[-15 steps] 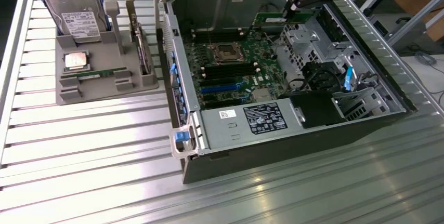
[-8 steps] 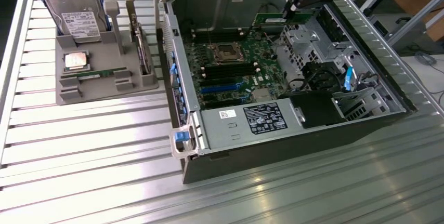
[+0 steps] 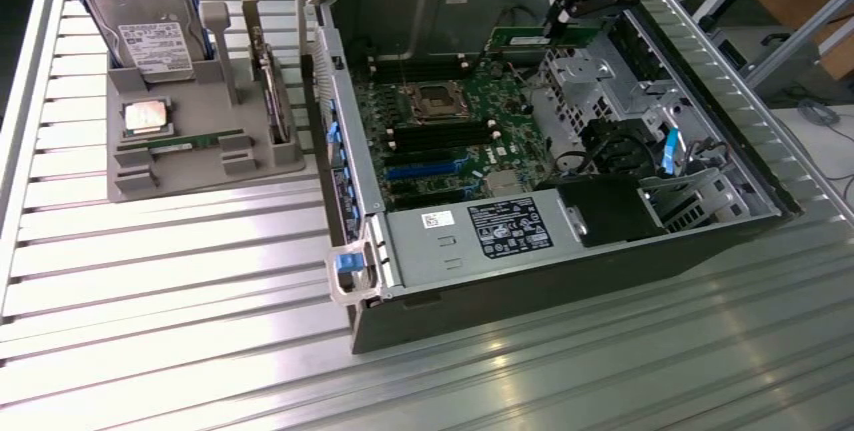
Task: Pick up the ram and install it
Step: 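Insert the ram into the slot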
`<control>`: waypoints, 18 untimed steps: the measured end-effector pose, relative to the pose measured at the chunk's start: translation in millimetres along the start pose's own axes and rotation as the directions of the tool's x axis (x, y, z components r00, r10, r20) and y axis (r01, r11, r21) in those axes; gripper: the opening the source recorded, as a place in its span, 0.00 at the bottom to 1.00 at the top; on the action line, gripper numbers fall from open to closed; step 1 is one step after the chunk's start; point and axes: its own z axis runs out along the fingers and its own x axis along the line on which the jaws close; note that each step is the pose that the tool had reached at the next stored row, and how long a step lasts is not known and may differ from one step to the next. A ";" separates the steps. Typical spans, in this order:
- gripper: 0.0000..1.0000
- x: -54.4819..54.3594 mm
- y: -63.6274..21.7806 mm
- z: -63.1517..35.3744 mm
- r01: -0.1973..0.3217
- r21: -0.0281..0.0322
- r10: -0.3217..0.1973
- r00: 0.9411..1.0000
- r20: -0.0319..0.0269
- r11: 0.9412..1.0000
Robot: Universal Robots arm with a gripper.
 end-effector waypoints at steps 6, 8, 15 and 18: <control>0.13 0.3 0.0 1.0 0.000 0.000 0.000 1.000 0.000 1.000; 0.13 0.5 -0.1 1.5 0.000 0.000 0.000 1.000 0.000 1.000; 0.13 0.8 -0.2 2.4 0.000 0.000 0.000 1.000 0.000 1.000; 0.13 1.9 -0.2 4.3 0.000 0.000 0.000 1.000 0.000 1.000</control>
